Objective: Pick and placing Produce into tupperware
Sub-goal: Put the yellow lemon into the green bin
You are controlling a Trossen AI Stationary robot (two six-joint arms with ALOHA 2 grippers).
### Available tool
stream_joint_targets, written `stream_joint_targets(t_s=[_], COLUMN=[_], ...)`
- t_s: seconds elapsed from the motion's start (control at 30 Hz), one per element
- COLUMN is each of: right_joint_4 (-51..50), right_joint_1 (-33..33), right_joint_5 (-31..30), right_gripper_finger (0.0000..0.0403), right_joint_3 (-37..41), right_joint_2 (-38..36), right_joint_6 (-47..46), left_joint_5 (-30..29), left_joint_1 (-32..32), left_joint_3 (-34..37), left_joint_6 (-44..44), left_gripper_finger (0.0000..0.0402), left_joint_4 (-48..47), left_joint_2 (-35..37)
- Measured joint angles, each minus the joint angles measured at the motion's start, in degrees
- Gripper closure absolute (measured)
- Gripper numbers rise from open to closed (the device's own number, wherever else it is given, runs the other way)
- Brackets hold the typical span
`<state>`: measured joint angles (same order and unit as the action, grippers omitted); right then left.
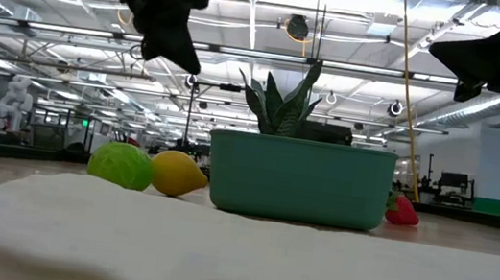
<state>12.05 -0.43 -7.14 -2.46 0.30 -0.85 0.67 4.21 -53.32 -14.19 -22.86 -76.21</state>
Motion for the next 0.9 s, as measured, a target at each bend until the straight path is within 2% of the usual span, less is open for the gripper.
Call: stream_joint_targets(t_s=[0.23, 0.4, 0.9], right_joint_4=[-0.2, -0.2, 0.1], right_joint_1=[0.0, 0.0, 0.0], right_joint_5=[-0.4, -0.4, -0.4], right_gripper_finger=[0.0403, 0.0403, 0.0403], right_joint_3=[0.0, 0.0, 0.0], right_joint_2=[0.2, 0.2, 0.2], right_joint_6=[-0.2, 0.0, 0.0], left_joint_5=[3.9, 3.9, 4.3], left_joint_1=[0.0, 0.0, 0.0], left_joint_3=[0.0, -1.3, -17.6], left_joint_6=[-1.2, -1.3, 1.0], left_gripper_finger=[0.0375, 0.0375, 0.0376], left_joint_4=[0.2, -1.1, -20.0], left_joint_2=[-3.9, -4.1, -4.9])
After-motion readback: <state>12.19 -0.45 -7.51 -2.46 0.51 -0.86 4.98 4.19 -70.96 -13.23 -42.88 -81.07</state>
